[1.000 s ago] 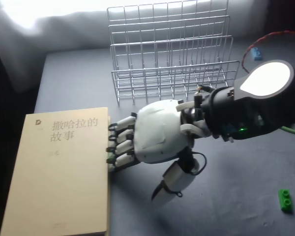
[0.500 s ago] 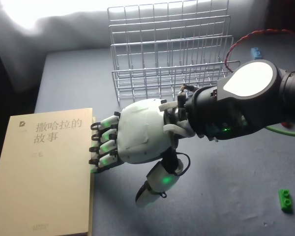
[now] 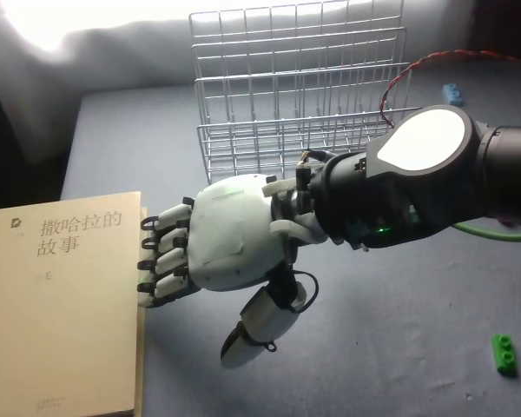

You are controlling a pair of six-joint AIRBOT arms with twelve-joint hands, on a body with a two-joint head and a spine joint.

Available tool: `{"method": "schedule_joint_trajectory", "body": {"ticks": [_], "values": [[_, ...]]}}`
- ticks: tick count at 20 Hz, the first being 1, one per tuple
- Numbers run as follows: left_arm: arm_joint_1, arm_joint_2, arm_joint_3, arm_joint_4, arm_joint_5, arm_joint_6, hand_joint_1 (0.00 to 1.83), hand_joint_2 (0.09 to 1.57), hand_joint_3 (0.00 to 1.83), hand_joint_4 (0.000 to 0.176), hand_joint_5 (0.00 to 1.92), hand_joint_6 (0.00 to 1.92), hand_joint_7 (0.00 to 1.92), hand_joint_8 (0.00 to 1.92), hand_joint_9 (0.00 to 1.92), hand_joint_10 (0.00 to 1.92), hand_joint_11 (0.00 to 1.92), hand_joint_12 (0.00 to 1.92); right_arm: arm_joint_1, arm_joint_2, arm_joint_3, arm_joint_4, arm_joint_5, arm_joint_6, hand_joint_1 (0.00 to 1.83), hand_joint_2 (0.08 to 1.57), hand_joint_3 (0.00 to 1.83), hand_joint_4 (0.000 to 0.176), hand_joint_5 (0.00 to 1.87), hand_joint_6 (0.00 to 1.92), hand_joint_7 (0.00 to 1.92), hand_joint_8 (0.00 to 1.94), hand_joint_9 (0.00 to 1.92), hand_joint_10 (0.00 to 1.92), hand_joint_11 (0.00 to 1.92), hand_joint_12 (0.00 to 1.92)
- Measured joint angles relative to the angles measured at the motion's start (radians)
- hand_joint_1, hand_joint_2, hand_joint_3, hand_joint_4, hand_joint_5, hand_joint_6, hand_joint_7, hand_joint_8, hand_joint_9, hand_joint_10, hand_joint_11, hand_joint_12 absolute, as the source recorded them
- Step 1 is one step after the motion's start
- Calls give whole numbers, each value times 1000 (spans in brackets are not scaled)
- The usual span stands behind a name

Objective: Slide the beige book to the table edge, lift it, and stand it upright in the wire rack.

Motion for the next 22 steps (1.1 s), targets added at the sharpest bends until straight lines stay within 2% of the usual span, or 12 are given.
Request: {"method": "schedule_joint_trajectory", "body": {"ticks": [3, 5, 7, 10, 12, 14, 15, 16, 18, 20, 22], "values": [[0, 0, -3, 1, -1, 3, 971, 1137, 0, 0, 278, 17, 200, 13, 207, 13, 0, 525, 0, -2, -10, -3, 1, 0, 196, 1100, 0, 0, 209, 2, 203, 4, 195, 4, 0, 576], [2, 0, -11, 0, -9, 6, 953, 1145, 1, 0, 257, 3, 200, 4, 223, 9, 0, 609, 0, -2, -12, 1, 5, 0, 255, 1088, 0, 0, 218, 4, 210, 3, 201, 4, 0, 574], [6, 0, -10, 1, -21, 6, 979, 1137, 0, 0, 265, 5, 205, 4, 226, 8, 0, 612, 0, 9, -16, 1, 5, 0, 238, 1092, 0, 0, 212, 0, 205, 1, 195, 1, 0, 567], [8, 0, -10, 0, -27, 14, 940, 1124, 0, 0, 238, 0, 180, 0, 188, 0, 0, 501, -2, 35, -17, 1, 5, 0, 220, 1095, 0, 0, 227, 4, 215, 2, 193, 3, 0, 532], [8, 0, -10, 1, -29, 28, 938, 1138, 1, 0, 236, 2, 167, 2, 173, 2, 0, 474, -3, 54, -17, 0, 4, 0, 215, 1098, 0, 0, 242, 3, 233, 3, 219, 6, 0, 618], [8, 0, -11, 0, -30, 28, 962, 1120, 0, 0, 239, 1, 172, 2, 184, 3, 0, 493, -10, 78, -21, 2, 5, 3, 195, 1104, 2, 0, 234, 2, 225, 2, 216, 3, 0, 619], [8, 2, -13, 1, -33, 29, 958, 1118, 0, 0, 241, 1, 172, 1, 184, 2, 0, 504, -14, 104, -34, 2, 8, 9, 187, 1106, 2, 0, 241, 3, 230, 3, 222, 4, 0, 643], [8, 2, -13, 0, -37, 29, 894, 1140, 7, 0, 227, 2, 172, 1, 182, 1, 0, 501, -17, 131, -52, 1, 8, 11, 177, 1111, 3, 0, 215, 4, 213, 3, 204, 3, 0, 582], [8, -4, -10, 0, -51, 29, 943, 1136, 3, 0, 250, 7, 156, 1, 173, 1, 0, 460, -20, 186, -84, 3, 12, 23, 210, 1104, 0, 0, 211, 3, 208, 1, 204, 3, 0, 605], [8, -31, 0, 0, -80, 29, 956, 1116, 0, 0, 255, 5, 164, 3, 182, 3, 0, 524, -20, 241, -104, 2, 11, 26, 226, 1099, 0, 0, 206, 0, 196, 0, 199, 0, 0, 590], [0, -50, 13, 0, -87, 29, 954, 1101, 0, 0, 214, 3, 141, 3, 153, 1, 0, 468, -20, 281, -116, 9, 4, 30, 203, 1109, 2, 0, 195, 0, 186, 0, 185, 0, 0, 545]]}}
